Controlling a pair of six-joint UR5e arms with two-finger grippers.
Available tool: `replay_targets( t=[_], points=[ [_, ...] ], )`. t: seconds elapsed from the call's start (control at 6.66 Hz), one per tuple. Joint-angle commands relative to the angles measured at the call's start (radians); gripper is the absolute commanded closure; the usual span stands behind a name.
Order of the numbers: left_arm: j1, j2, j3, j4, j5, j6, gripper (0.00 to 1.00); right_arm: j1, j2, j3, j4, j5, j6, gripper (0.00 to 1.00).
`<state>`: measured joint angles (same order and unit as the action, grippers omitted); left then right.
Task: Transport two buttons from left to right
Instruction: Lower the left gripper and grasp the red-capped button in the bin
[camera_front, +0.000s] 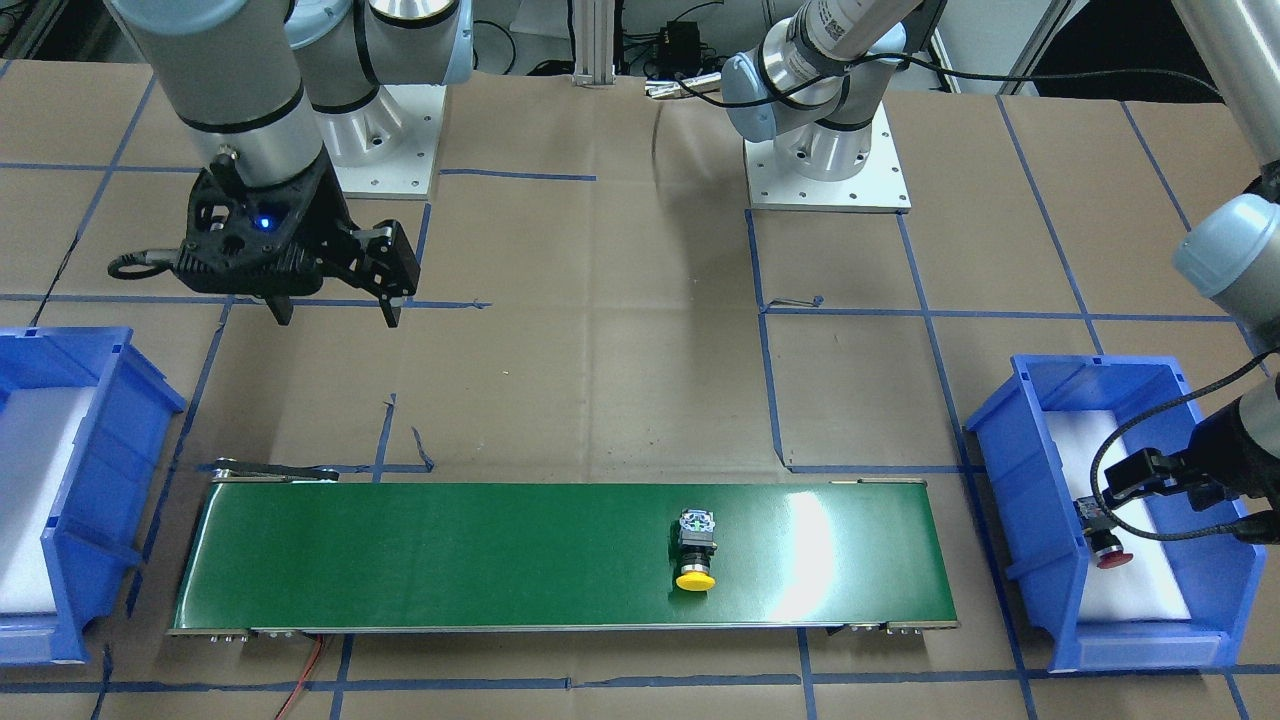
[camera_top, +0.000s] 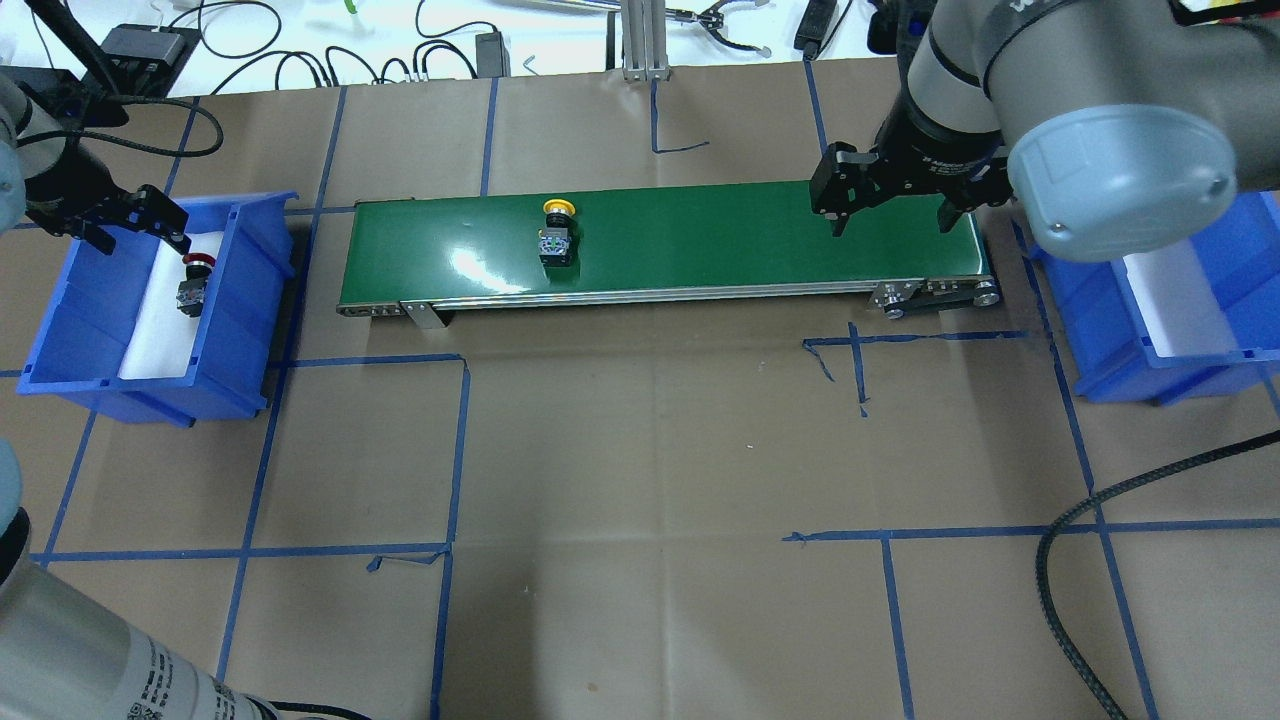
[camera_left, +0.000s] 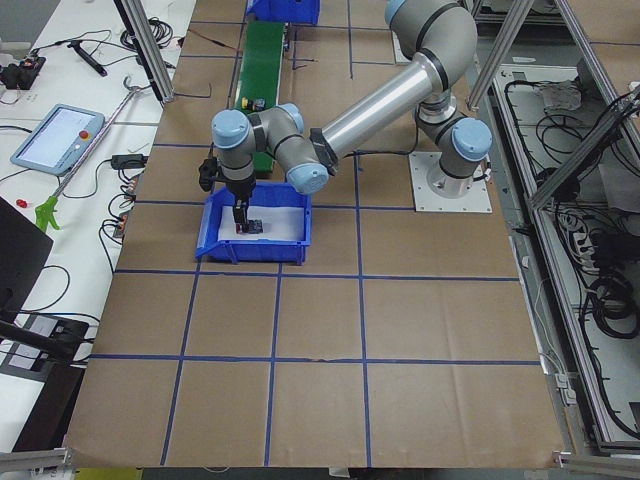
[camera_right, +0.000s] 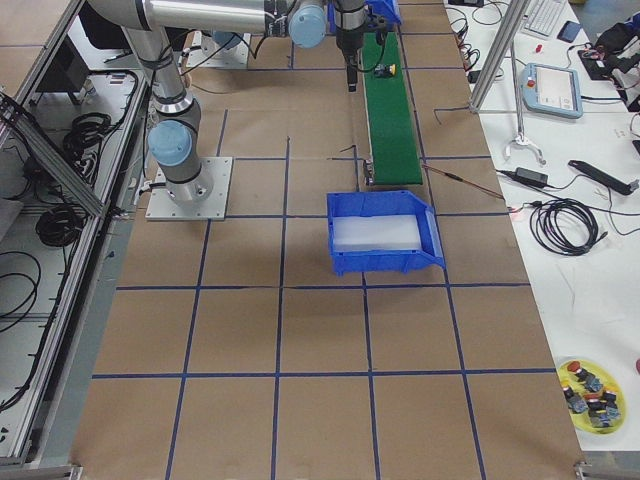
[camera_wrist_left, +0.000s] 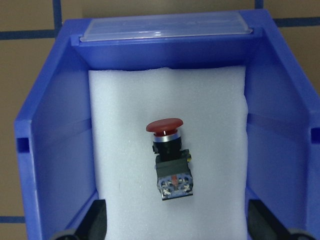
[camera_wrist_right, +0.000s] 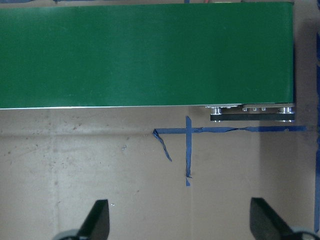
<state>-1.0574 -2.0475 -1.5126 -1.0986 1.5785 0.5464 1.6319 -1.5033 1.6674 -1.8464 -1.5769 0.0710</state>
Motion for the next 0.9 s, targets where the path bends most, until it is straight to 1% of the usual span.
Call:
replay_targets(
  t=[0.0,0.15,0.45,0.6,0.75],
  points=[
    [0.002,-0.045,-0.052,0.110,-0.006,0.001,0.01,-0.003,0.043,-0.003,-0.051,-0.003,0.000,0.00],
    [0.000,-0.062,-0.064,0.146,-0.018,0.001,0.01,-0.006,0.054,0.000,-0.121,-0.005,0.000,0.00],
    [0.002,-0.086,-0.067,0.160,-0.023,0.001,0.01,-0.006,0.093,-0.002,-0.134,0.001,0.001,0.00],
    [0.002,-0.105,-0.066,0.181,-0.022,0.001,0.01,-0.006,0.097,-0.002,-0.139,0.003,0.003,0.00],
    [0.002,-0.106,-0.066,0.184,-0.022,0.000,0.04,-0.006,0.095,-0.002,-0.140,-0.002,0.003,0.00]
  ],
)
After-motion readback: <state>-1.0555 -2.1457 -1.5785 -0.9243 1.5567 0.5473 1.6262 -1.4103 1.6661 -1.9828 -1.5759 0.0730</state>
